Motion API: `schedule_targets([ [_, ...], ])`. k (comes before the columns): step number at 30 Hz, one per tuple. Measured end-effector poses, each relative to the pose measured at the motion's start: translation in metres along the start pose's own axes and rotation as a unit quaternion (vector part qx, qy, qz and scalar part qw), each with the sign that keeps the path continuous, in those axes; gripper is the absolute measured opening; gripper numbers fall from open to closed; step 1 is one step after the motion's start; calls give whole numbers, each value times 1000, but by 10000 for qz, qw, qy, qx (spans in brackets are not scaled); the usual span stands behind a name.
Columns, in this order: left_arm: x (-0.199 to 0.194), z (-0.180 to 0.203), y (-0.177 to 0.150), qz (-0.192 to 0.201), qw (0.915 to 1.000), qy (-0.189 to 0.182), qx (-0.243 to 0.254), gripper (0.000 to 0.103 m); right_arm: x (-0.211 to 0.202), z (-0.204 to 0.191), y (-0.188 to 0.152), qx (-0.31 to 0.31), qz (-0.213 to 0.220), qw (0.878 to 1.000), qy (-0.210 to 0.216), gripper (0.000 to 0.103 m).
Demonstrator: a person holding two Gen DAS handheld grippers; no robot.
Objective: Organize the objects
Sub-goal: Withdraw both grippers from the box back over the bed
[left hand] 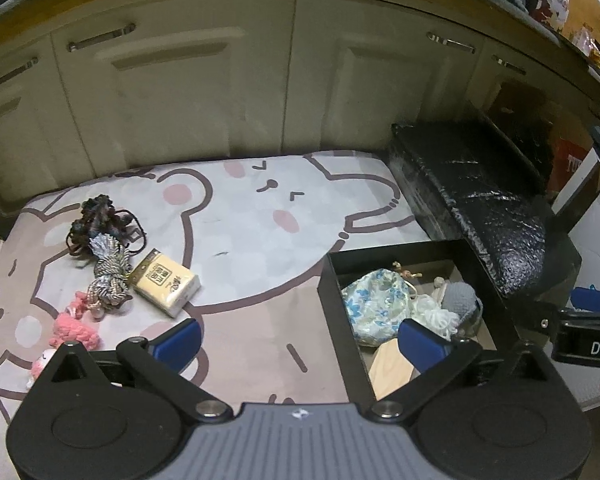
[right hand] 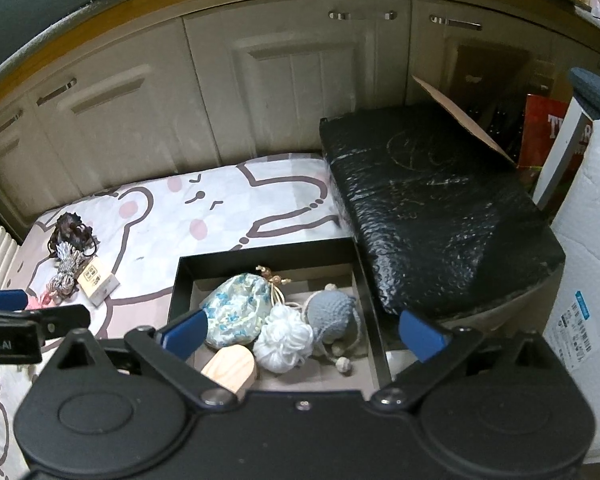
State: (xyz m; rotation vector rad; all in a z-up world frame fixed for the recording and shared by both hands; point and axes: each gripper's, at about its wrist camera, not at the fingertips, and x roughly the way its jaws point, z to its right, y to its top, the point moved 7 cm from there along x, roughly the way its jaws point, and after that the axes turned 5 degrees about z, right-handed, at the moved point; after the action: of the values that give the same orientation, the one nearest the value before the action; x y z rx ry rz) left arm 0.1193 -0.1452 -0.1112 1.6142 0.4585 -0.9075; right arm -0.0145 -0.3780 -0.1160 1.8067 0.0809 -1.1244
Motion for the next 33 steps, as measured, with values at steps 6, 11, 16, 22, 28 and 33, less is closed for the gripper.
schedule_targets([
  [6,-5,-11,0,69,9999,94,-89,103,-2,0,0,-45,39,10000,-80,103],
  [11,-8,-18,0,104,9997,184,-91,103,-3,-1,0,-36,74,9999,-87,103],
  [16,-11,-29,-1,151,9994,279,-140,103,-2,-9,2,-62,101,9999,-24,103],
  [22,-15,-51,0,199,9986,429,-218,103,2,-31,4,-166,124,9997,129,103],
  [28,-23,-84,-1,249,9969,612,-429,103,8,-60,8,-279,134,9991,302,103],
  [33,-30,-111,-3,295,9951,759,-561,103,13,-88,9,-448,129,9981,413,103],
])
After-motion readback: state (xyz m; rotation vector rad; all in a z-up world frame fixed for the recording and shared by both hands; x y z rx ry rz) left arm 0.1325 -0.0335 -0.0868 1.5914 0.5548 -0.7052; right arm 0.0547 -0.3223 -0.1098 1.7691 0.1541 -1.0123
